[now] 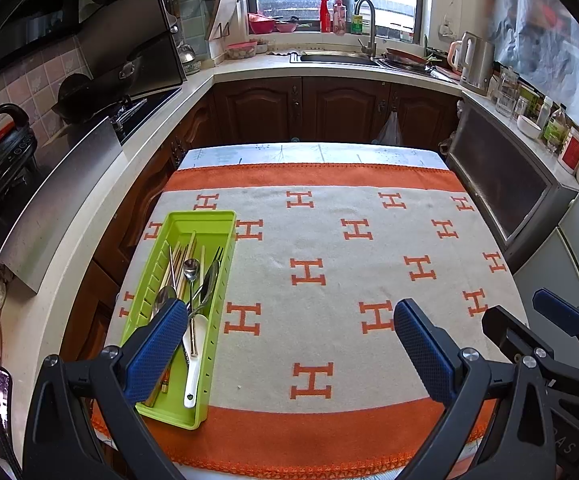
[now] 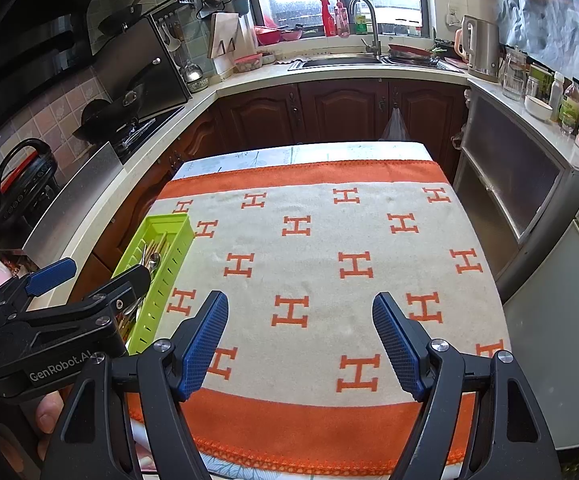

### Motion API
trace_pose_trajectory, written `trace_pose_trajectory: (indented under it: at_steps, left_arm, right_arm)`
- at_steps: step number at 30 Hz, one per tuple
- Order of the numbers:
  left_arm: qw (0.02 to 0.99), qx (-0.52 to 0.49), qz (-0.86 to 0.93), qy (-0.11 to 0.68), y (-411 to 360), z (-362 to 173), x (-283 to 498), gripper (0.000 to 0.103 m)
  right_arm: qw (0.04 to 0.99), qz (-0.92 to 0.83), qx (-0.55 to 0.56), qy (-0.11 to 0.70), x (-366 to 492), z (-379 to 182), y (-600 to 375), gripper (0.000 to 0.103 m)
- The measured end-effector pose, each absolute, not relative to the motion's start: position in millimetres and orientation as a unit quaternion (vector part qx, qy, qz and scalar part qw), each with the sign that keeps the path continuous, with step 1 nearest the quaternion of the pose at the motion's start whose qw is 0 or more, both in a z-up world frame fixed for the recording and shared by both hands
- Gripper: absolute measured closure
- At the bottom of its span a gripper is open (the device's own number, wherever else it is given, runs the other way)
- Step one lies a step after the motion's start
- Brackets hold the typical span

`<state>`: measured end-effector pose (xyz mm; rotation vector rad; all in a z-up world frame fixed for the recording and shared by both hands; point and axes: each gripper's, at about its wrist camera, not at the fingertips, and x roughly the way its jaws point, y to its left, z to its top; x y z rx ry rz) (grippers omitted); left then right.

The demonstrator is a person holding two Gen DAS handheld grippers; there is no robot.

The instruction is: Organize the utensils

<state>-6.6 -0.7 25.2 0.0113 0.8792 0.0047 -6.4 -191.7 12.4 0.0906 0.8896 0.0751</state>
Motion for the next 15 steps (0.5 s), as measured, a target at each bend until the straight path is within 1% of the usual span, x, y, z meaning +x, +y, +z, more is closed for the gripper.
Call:
trace_pose_trajectory:
  at_steps: [15]
  left_arm:
    - [0.905, 0.008, 0.002, 0.426, -1.9, 25.1, -6.4, 0.001]
  right_arm:
    - [0.9, 0.035, 0.047, 0.432, -7.6, 10.0, -190.4, 0.027]
